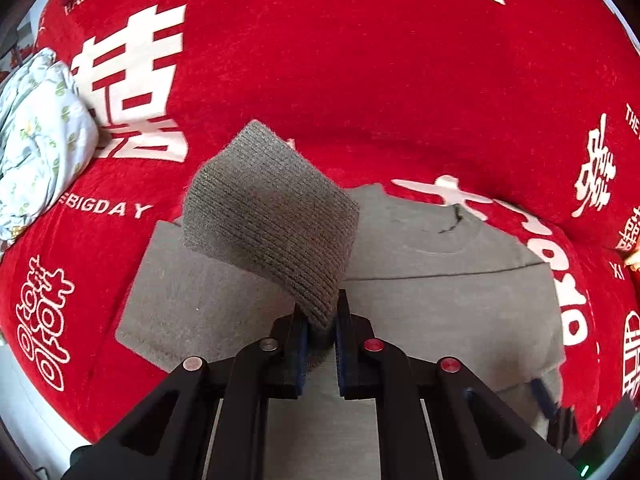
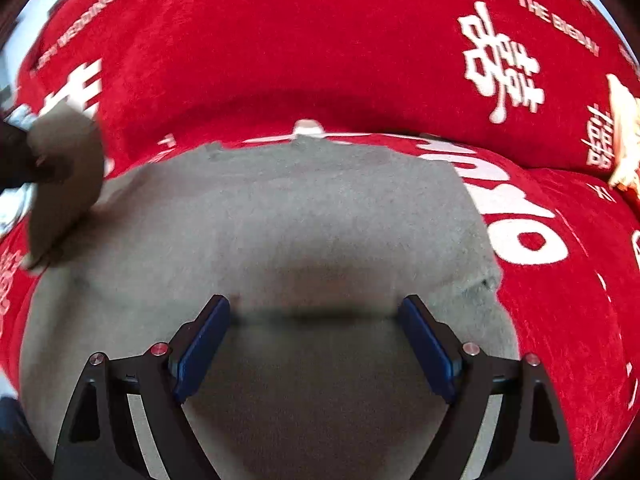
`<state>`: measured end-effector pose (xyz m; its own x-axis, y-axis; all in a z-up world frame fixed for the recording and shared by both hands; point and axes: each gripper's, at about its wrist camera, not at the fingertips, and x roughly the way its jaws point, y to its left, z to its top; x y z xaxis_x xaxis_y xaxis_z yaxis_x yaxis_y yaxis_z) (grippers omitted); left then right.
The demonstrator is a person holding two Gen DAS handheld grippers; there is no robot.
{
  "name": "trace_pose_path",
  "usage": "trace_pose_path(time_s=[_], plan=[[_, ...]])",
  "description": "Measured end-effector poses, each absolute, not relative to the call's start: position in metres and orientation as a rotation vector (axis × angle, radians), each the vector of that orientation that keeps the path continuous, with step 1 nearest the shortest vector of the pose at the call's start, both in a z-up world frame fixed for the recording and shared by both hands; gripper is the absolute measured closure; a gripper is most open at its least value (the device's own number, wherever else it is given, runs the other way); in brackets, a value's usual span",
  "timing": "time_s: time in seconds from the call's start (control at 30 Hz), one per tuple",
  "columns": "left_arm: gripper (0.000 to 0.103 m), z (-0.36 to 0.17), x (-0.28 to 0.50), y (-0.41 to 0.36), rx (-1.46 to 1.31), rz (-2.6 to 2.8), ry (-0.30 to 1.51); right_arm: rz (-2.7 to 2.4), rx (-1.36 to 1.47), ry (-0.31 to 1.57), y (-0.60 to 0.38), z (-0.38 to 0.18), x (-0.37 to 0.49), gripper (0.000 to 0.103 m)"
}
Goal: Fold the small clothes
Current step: 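Lay the held sleeve across the sweater body with the left tool, release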
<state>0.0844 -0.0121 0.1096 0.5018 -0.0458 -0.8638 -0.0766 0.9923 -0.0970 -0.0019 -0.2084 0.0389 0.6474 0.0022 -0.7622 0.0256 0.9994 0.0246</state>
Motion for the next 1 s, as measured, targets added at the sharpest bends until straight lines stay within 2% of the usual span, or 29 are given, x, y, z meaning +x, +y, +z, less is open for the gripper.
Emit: trace_pose_path(time_s=[0.27, 1.0], plan=[[0.091, 0.115, 0.085, -0.046, -0.093, -0.011, 1.044, 0.025, -0.071, 0.869, -0.207, 0.033, -0.025, 0.014], [0.091, 0.126, 0.084, -0.147, 0.031, -0.099, 1.029, 0.024, -0.004, 0.821, -0.244, 0.035, -0.040, 0.014]])
